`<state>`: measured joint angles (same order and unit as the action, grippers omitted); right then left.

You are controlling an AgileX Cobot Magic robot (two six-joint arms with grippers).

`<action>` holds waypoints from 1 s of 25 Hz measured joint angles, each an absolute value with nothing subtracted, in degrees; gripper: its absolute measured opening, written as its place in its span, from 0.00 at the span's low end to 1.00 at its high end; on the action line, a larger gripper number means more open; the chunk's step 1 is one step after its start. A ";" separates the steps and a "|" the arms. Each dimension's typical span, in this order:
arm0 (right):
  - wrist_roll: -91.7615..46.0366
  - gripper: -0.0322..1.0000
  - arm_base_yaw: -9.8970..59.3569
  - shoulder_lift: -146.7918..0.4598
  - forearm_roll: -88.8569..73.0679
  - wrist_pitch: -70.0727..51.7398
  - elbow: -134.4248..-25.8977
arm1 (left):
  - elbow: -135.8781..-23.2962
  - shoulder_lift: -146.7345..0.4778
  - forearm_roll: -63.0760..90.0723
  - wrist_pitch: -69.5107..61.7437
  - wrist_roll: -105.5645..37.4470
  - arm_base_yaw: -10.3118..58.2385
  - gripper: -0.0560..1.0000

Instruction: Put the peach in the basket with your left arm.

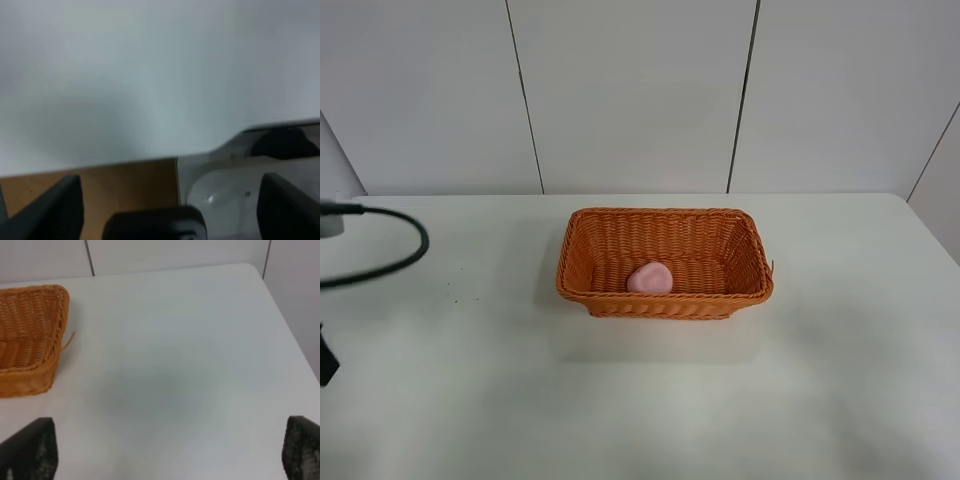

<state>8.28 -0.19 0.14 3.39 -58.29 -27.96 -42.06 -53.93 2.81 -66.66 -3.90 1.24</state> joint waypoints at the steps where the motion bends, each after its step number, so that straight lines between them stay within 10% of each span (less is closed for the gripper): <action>1: 8.28 0.70 -0.19 0.14 3.39 -58.29 -27.96 | -39.70 -50.63 2.81 -66.00 -3.90 1.24 0.83; 25: 8.28 0.70 -0.19 0.14 3.39 -58.29 -27.96 | -28.27 -1.30 2.81 -60.53 -3.73 1.24 0.83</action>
